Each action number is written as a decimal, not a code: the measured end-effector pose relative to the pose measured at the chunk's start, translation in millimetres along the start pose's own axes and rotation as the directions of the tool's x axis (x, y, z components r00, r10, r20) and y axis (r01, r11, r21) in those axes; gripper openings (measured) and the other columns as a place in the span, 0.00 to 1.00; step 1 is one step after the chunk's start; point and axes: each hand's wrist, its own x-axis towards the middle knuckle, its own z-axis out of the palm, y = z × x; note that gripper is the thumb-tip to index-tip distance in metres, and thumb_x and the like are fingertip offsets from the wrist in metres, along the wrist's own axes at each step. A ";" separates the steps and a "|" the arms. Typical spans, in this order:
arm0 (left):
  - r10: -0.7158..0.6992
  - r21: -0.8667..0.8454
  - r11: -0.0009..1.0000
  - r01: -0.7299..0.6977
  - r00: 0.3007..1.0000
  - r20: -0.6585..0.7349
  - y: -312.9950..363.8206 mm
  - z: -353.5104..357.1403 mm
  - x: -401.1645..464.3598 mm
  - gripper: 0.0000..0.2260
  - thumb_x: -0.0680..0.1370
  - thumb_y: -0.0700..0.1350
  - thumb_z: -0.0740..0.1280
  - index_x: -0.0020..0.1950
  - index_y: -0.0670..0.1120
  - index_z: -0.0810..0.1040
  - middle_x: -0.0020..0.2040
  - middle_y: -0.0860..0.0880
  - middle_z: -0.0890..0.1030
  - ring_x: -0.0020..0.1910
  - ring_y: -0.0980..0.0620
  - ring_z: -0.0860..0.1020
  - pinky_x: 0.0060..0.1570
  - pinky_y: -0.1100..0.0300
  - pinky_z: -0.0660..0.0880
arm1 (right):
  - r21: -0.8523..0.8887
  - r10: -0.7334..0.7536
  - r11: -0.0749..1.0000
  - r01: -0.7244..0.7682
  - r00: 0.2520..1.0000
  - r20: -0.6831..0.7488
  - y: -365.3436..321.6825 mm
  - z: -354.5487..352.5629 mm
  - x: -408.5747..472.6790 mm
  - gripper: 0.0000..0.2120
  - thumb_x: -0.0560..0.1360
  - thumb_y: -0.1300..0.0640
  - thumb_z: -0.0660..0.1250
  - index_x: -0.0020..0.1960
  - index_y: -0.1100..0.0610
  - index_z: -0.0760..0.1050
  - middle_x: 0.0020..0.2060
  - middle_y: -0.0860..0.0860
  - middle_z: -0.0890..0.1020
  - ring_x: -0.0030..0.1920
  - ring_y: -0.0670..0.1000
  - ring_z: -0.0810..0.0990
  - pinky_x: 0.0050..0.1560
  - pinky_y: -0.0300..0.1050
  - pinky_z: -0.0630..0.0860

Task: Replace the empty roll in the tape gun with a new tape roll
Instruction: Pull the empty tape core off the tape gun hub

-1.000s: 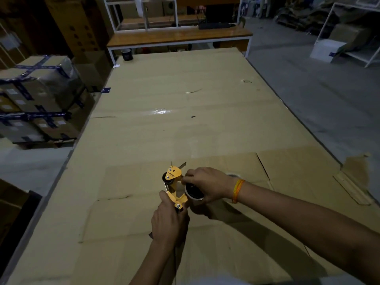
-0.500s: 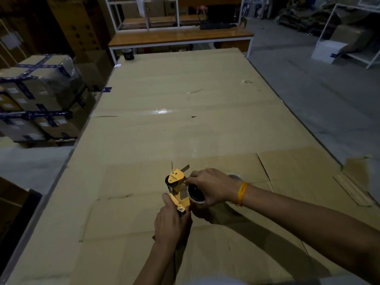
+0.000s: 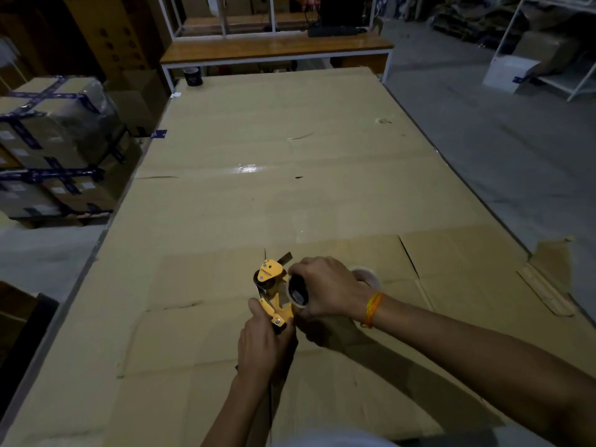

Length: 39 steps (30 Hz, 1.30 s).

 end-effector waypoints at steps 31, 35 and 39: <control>0.055 0.141 0.989 -0.049 0.998 -0.037 -0.2 -7.0 -2.1 0.23 0.75 0.51 0.75 0.53 0.51 0.60 0.38 0.47 0.81 0.35 0.40 0.82 0.34 0.47 0.80 | 0.234 0.602 0.735 -0.637 0.771 0.206 14.9 10.1 1.5 0.14 0.70 0.61 0.80 0.45 0.58 0.75 0.44 0.55 0.78 0.44 0.55 0.78 0.30 0.40 0.65; 0.045 0.140 0.990 -0.036 0.997 -0.059 5.8 -8.5 -2.5 0.22 0.76 0.51 0.75 0.54 0.51 0.60 0.38 0.48 0.81 0.35 0.41 0.82 0.34 0.47 0.80 | 0.210 0.589 0.772 -0.600 0.799 0.119 7.6 3.7 -1.4 0.13 0.72 0.61 0.80 0.49 0.59 0.77 0.49 0.58 0.82 0.44 0.57 0.78 0.29 0.41 0.65; 0.009 0.095 0.995 -0.006 0.999 -0.032 -1.3 -7.8 -0.5 0.25 0.76 0.55 0.75 0.57 0.49 0.61 0.44 0.45 0.86 0.40 0.38 0.84 0.35 0.47 0.79 | 0.279 0.534 0.803 -0.527 0.844 0.058 8.2 0.5 3.0 0.11 0.70 0.62 0.78 0.42 0.55 0.76 0.45 0.57 0.85 0.45 0.59 0.83 0.36 0.44 0.74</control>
